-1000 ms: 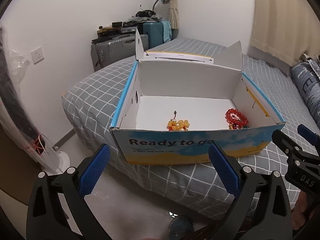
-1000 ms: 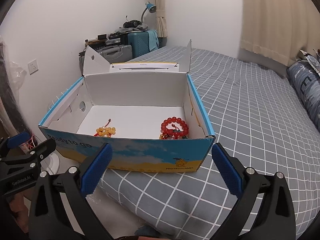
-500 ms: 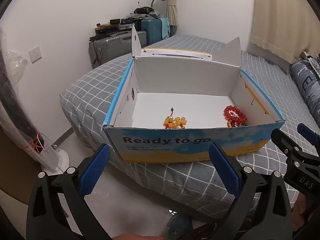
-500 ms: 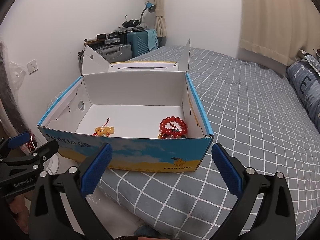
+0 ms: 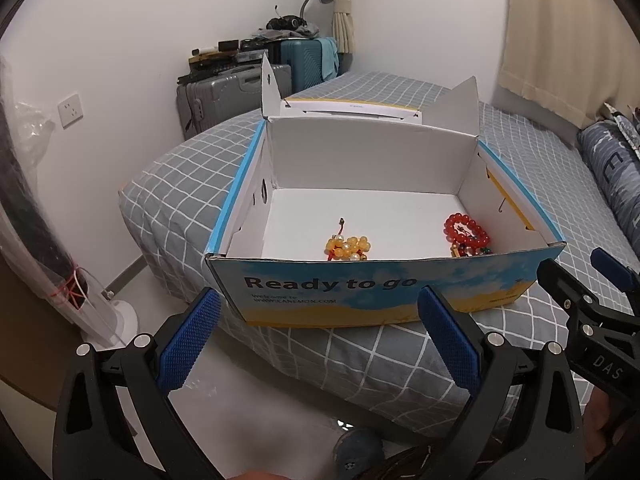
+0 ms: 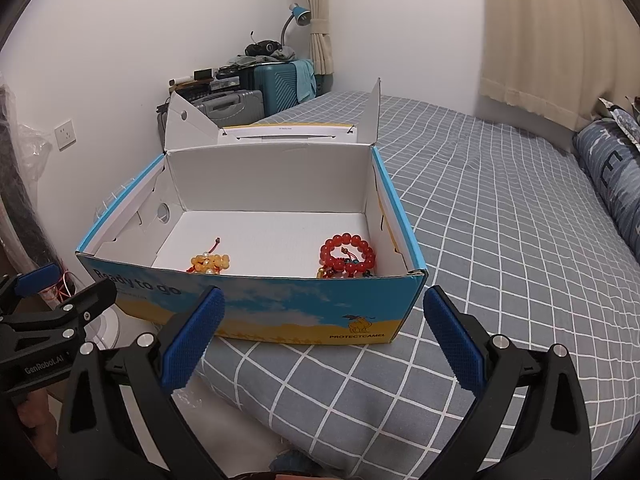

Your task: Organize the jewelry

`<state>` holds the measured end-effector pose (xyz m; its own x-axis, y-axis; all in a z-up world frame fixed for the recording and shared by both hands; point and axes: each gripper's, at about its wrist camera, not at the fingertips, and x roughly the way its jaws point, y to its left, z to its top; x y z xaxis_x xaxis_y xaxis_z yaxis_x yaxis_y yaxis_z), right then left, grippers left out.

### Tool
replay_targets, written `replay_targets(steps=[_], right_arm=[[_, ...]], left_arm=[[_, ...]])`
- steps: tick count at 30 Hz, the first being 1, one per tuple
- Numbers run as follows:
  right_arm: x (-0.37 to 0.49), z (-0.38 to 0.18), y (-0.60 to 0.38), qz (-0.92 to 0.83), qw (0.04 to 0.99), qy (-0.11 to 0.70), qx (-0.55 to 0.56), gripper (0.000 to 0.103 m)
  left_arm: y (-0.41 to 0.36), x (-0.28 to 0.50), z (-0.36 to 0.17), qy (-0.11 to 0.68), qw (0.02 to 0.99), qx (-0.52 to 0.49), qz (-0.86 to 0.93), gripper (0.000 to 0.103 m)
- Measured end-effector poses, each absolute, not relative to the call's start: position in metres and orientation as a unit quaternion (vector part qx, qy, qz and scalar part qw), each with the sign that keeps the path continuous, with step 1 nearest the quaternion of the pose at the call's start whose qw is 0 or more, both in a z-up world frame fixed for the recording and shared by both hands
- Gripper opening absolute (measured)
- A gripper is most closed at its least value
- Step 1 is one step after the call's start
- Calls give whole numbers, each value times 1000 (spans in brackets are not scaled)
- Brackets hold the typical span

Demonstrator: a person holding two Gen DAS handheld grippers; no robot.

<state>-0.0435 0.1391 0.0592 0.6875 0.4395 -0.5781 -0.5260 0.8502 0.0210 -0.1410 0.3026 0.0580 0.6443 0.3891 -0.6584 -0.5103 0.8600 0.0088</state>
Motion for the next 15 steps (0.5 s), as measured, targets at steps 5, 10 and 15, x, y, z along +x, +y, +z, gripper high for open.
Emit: replay_targets(steps=[5, 10, 15], right_arm=[[-43, 60, 140, 263, 916, 295, -73, 96], [-43, 61, 141, 262, 916, 296, -73, 96], [-43, 62, 142, 262, 916, 296, -71, 96]], left_arm=[[302, -141, 58, 339, 903, -90, 248, 97], [302, -140, 58, 343, 902, -89, 248, 97], [302, -141, 56, 344, 902, -89, 247, 97]])
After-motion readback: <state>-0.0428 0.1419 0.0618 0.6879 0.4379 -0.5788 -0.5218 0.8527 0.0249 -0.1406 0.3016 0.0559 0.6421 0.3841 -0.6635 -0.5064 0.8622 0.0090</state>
